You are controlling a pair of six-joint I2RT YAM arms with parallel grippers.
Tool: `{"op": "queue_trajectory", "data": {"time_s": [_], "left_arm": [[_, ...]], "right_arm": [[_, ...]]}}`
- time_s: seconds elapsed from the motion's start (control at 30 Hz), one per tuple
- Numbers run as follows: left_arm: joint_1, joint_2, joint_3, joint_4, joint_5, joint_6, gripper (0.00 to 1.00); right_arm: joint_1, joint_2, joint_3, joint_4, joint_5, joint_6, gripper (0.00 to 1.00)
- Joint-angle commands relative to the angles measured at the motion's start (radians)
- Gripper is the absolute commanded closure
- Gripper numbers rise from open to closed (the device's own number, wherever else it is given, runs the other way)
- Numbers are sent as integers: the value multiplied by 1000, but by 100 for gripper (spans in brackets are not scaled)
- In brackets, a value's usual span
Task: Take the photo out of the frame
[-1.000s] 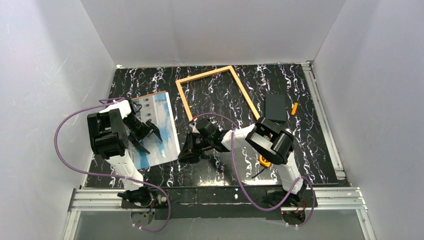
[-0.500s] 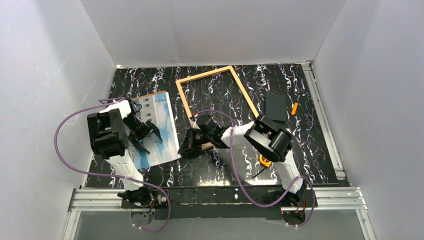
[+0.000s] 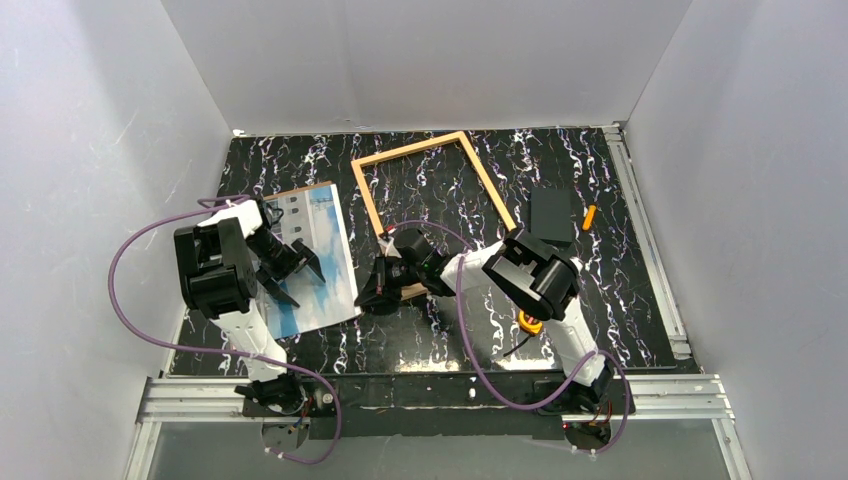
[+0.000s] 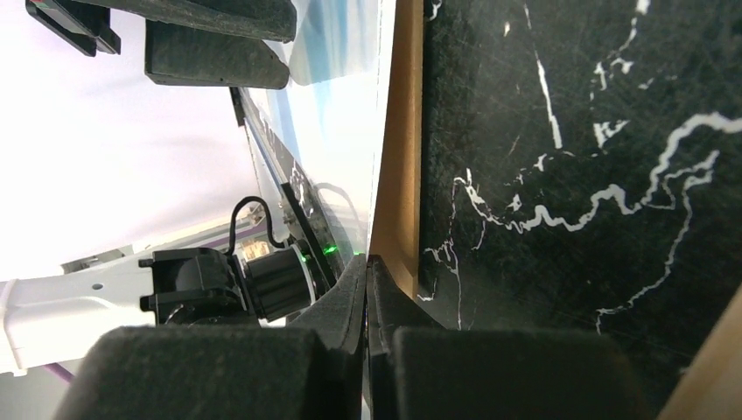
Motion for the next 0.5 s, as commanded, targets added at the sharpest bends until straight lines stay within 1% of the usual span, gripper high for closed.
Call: {"op": "queue_trajectory", "data": {"time_s": [0.0,0.17,0.3,0.37,0.47], "left_arm": [[4,-70,2,-107,18,25,19],[5,-235,-21,-65,39,42,16],[4,-333,-56,-41,-22,45,14],[7,-323,-59,-43,-32,41,13],[9,-260,-32,-66,-13,39,13]], "right_arm": [[-9,-34,11,83,-11,-10,99],[-12,-90,-6,98,-34,-41,99],[-10,-136,-96,248,-34,-31,99],[-11,-132,-127,274,-22,-22,99],[-8,-74,-94,255,-39,-9,99]]}}
